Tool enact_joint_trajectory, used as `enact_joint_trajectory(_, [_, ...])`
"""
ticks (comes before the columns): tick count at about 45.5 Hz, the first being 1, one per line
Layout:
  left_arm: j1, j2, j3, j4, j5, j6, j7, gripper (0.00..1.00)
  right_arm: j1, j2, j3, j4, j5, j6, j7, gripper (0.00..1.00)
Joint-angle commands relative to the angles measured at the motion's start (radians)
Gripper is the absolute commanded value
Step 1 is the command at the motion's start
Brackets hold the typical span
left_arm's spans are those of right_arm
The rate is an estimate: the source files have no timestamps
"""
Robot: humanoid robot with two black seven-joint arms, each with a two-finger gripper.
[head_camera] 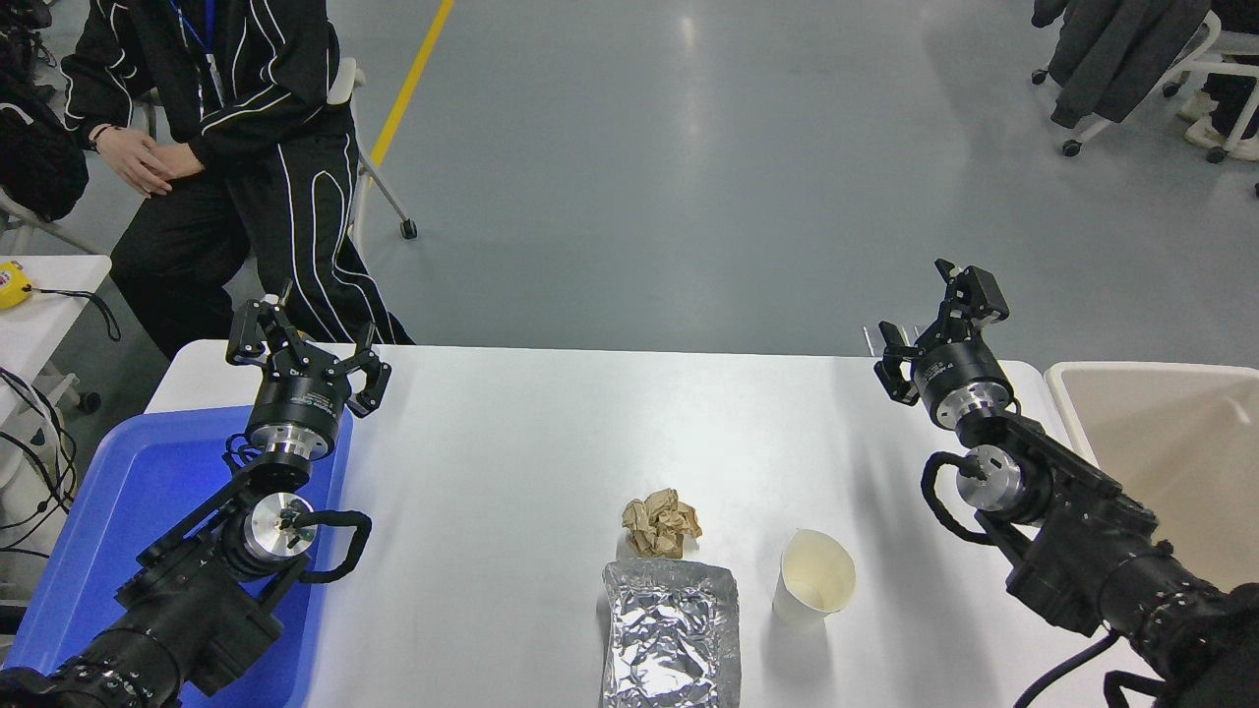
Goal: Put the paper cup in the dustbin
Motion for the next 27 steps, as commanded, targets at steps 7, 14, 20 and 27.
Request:
enact_joint_trajectory(7, [0.0,0.0,0.0,0.0,0.0,0.0,0.001,1.0,0.0,0.012,-0.001,-0.002,0.0,0.0,-0.001,1.0])
enact_joint_trajectory(14, [0.0,0.001,0.0,0.0,0.0,0.0,-0.001,1.0,0.002,0.012,0.006,0.0,0.0,0.002,0.001,1.0])
enact_joint_trajectory(20, [0.0,0.001,0.0,0.0,0.0,0.0,-0.001,1.0,0.008,0.011,0.016,0.002,0.014,0.011,0.001,1.0])
enact_joint_trajectory(27, [0.0,0.0,0.0,0.0,0.0,0.0,-0.001,1.0,0.017,-0.009,0.014,0.002,0.014,0.02,0.001,1.0])
